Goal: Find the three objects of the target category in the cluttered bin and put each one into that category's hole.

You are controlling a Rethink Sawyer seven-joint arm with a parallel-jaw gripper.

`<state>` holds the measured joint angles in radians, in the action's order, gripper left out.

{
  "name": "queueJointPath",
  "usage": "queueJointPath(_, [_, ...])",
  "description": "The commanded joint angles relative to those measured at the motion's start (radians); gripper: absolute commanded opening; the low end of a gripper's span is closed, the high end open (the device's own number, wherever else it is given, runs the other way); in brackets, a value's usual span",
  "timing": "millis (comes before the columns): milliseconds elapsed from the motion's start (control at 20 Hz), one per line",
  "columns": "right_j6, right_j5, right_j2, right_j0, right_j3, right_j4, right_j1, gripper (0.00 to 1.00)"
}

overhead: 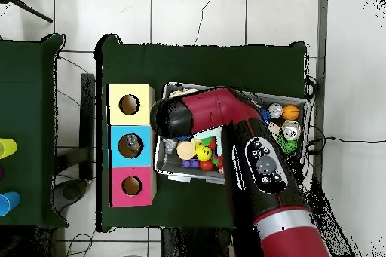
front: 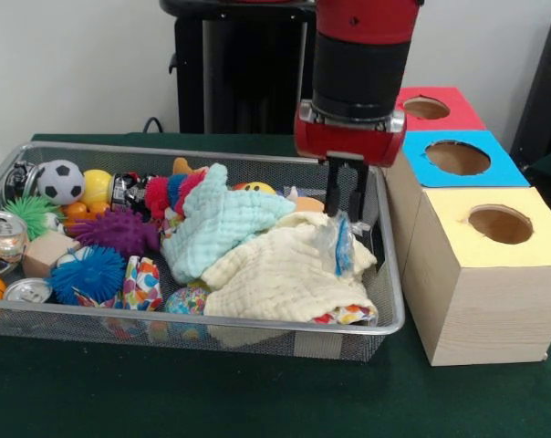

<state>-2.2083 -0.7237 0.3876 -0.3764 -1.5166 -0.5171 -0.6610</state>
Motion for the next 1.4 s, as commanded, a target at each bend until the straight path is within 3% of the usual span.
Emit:
queueJointPath(50, [-0.033, -0.173, -0.078, 0.012, -0.016, 0.044, -0.104, 0.00])
queueJointPath(250, [-0.048, -0.207, -0.094, 0.025, -0.040, 0.065, -0.141, 0.00])
queueJointPath(500, [-0.111, -0.287, -0.113, 0.046, -0.101, 0.172, -0.205, 0.00])
queueJointPath(1000, [-0.258, -0.489, -0.244, 0.147, -0.091, 0.302, -0.344, 0.00])
queueJointPath(1400, [-0.373, -0.438, -0.333, 0.235, -0.142, 0.402, -0.346, 0.00])
